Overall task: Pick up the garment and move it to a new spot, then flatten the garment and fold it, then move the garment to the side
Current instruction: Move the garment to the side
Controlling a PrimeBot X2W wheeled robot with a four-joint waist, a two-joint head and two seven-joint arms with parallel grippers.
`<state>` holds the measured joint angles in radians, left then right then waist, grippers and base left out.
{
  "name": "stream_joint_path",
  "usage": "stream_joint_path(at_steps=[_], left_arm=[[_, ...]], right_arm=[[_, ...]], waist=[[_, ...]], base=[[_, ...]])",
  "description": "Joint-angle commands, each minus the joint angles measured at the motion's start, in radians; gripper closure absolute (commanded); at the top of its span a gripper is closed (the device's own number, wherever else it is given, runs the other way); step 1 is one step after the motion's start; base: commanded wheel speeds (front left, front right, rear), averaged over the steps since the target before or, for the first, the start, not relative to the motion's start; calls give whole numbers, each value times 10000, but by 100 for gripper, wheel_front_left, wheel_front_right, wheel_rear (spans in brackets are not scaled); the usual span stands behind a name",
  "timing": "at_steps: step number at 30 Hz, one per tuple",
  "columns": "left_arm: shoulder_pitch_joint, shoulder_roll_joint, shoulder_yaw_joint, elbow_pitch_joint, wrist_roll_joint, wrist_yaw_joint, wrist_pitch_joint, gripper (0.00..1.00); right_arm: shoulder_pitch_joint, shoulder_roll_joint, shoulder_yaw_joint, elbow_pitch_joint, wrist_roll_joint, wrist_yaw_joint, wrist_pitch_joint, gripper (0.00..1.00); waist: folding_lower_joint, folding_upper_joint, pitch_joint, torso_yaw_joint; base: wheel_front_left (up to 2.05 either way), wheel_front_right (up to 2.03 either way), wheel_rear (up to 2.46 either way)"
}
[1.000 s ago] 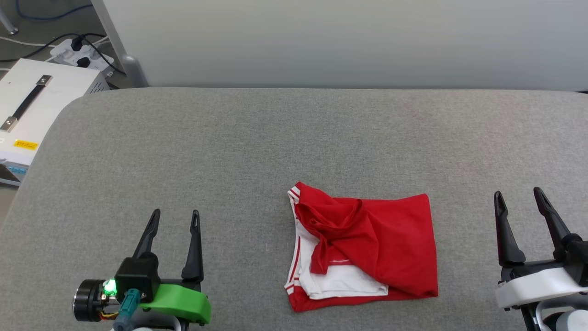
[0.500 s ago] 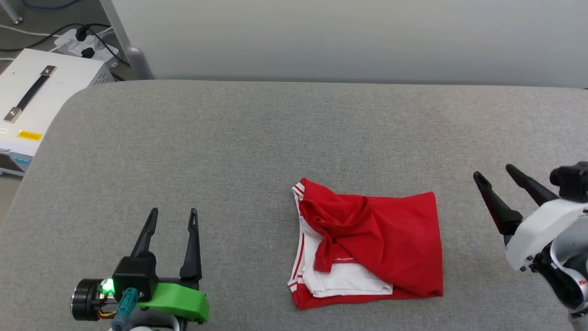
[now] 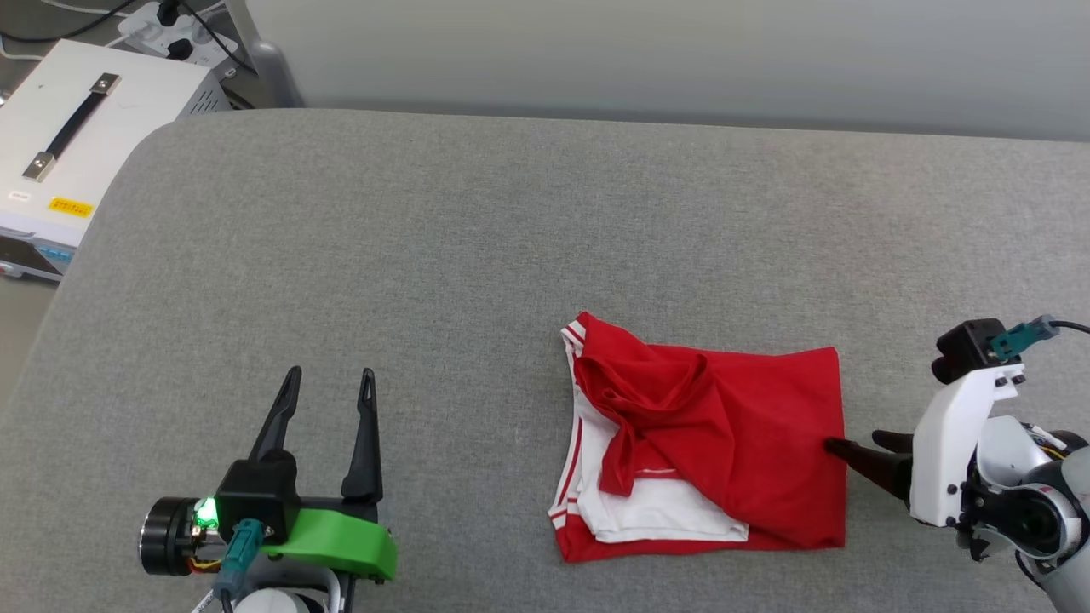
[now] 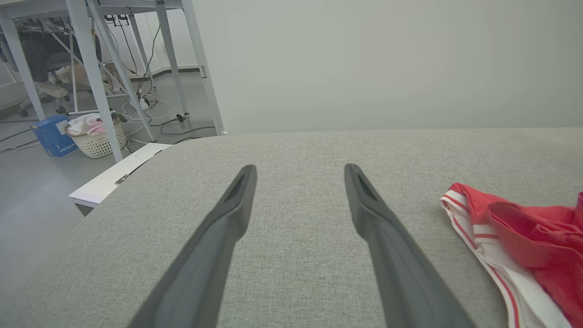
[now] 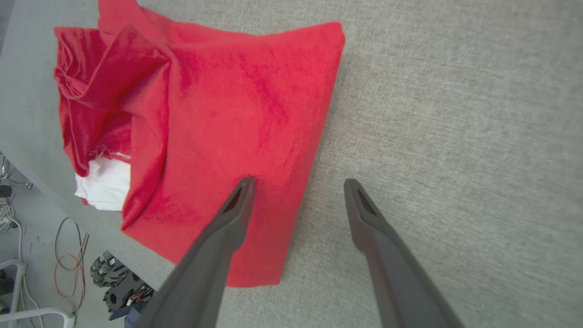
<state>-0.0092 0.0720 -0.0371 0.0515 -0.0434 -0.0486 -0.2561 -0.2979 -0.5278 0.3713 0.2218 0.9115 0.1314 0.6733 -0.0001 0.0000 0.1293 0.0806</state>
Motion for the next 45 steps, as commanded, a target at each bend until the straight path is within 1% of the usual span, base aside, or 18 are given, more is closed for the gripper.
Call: stream_joint_path(at_steps=[1,11,18,19,20,21,26,32,37,42,45], left_arm=[[-217,-28,9,-50,61,9,-57,0],[-408,-48,-55,-47,109,-13,-57,0],[-489,-72,-82,7,90,4,-57,0],[-491,-74,-75,15,89,7,-57,0],[-493,-75,-68,24,86,8,-57,0],[-494,-76,-62,36,86,8,-57,0],[-463,-80,-30,69,90,10,-57,0],[-370,-81,29,27,110,54,-57,0],[-251,-53,176,-124,88,116,-57,0],[-213,-28,245,-275,105,141,-57,0],[-263,4,290,-412,132,163,-57,0]], right_arm=[[-255,99,150,197,56,-7,-16,0],[-892,974,1714,2096,531,-7,-530,0],[-1141,967,2745,2591,804,-7,-1115,0],[-1196,918,2898,2613,836,-7,-1248,57],[-1250,861,3001,2616,853,-7,-1400,88],[-1317,783,3122,2614,882,-7,-1591,100],[-1687,350,3547,2409,977,-7,-2475,100],[-2239,-462,3952,1835,813,-7,-3603,100],[-2723,-1268,4255,1289,549,-7,-4121,100],[-3135,-2040,4280,1004,337,-7,-4328,100],[-3343,-2382,4216,990,258,-7,-4409,100]], waist=[[1,0,104,63],[1,0,379,120],[1,0,432,114],[1,0,430,107],[1,0,426,100],[1,0,416,94],[1,0,337,37],[1,0,242,-146],[1,0,322,-710],[1,0,549,-1555],[1,0,768,-2086]], base=[[0,0,0],[0,0,0],[0,0,0],[0,0,0],[0,0,0],[0,0,0],[0,0,0],[0,0,0],[0,0,0],[0,0,0],[0,0,0]])
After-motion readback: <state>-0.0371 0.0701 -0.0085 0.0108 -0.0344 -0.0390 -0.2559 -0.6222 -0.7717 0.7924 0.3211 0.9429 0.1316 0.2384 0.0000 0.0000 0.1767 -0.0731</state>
